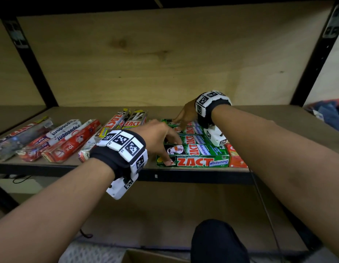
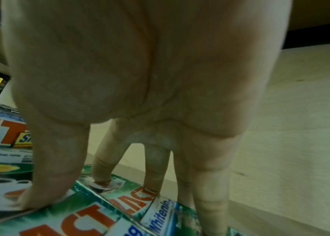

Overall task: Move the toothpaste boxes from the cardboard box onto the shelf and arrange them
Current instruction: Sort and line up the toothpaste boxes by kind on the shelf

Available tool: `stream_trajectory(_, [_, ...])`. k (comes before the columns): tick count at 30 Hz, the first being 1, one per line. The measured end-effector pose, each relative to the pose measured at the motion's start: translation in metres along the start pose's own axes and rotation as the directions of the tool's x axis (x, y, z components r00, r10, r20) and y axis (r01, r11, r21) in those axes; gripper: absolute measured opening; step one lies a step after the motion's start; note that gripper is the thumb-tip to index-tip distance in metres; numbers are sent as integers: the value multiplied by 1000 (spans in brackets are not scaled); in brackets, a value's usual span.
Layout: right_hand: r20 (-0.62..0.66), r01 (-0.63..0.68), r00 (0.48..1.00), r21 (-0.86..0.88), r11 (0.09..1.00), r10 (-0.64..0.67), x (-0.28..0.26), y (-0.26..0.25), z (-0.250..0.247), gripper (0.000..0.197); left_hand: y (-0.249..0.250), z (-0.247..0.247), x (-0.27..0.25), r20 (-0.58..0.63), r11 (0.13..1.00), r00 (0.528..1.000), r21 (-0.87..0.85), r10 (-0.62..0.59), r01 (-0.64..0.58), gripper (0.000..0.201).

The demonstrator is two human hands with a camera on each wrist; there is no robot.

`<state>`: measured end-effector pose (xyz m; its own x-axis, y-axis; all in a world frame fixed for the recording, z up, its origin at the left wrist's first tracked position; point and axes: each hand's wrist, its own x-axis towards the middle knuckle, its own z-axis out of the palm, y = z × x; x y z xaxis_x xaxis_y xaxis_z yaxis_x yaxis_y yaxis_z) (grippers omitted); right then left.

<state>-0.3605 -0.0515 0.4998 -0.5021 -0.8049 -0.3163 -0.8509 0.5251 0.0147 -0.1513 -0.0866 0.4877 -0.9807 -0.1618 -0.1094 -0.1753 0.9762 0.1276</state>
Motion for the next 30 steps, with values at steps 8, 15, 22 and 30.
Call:
stream_trajectory(8, [-56, -130, 990, -25, 991, 129, 15, 8, 8, 54, -2, -8, -5, 83, 999, 996, -32, 13, -11, 68])
stream_trajectory(15, [-192, -16, 981, 67, 998, 28, -21, -45, -4, 25, -33, -50, -41, -98, 991, 989, -80, -112, 104, 40])
stream_trajectory(22, [-170, 72, 985, 442, 894, 5, -56, -111, -14, 36, -84, -58, -68, -183, 888, 870, -48, -457, 457, 51])
stream_trajectory(30, [9, -10, 1000, 524, 851, 6, -57, -158, -15, 59, -99, -56, -74, 12, 817, 828, -153, -561, 556, 68])
